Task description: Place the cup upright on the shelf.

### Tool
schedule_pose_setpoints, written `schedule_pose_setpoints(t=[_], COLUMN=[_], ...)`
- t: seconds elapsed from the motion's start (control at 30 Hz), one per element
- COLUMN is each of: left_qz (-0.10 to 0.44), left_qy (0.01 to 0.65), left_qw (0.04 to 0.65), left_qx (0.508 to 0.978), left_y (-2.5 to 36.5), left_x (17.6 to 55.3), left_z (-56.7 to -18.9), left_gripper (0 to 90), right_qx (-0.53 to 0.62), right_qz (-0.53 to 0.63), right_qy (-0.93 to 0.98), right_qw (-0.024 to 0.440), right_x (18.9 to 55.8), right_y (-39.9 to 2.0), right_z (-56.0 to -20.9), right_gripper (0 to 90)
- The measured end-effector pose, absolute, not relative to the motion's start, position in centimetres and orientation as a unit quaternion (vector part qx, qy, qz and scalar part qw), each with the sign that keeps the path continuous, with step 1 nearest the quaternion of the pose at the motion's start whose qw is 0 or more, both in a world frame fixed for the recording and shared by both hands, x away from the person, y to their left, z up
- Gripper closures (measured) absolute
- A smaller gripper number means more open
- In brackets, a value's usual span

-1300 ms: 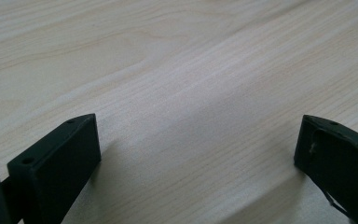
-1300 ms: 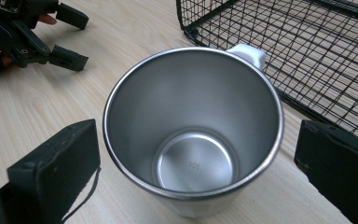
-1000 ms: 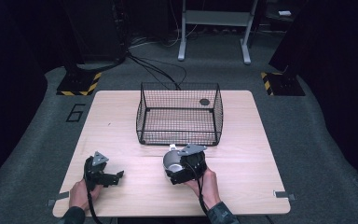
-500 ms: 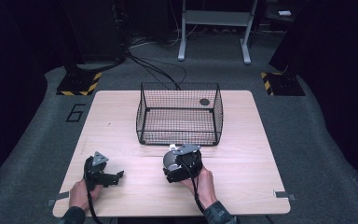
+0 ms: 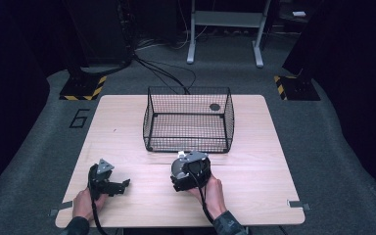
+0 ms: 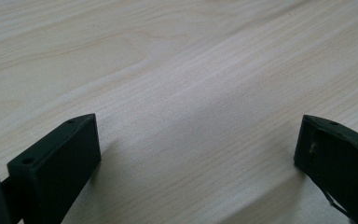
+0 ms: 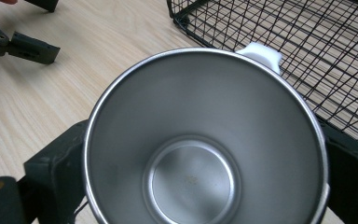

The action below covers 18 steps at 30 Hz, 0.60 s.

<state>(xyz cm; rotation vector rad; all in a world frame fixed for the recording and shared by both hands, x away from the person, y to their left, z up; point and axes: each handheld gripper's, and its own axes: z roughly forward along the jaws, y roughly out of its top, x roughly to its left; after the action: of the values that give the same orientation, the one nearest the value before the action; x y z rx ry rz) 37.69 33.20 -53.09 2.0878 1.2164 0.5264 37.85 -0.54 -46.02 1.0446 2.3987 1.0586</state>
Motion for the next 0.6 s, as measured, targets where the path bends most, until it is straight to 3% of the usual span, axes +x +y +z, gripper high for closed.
schedule_pose_setpoints(t=[0.6], left_qz=[0.203], left_qy=[0.465], left_qw=[0.330], left_qx=[0.796], left_y=[33.17], left_x=[37.69], left_z=[-53.13], left_gripper=[0.2], right_qx=[0.365], right_qz=[0.373], right_qy=[0.839], right_qw=[0.156], right_x=[38.05], right_y=[-1.09], right_z=[-45.88], right_gripper=[5.7])
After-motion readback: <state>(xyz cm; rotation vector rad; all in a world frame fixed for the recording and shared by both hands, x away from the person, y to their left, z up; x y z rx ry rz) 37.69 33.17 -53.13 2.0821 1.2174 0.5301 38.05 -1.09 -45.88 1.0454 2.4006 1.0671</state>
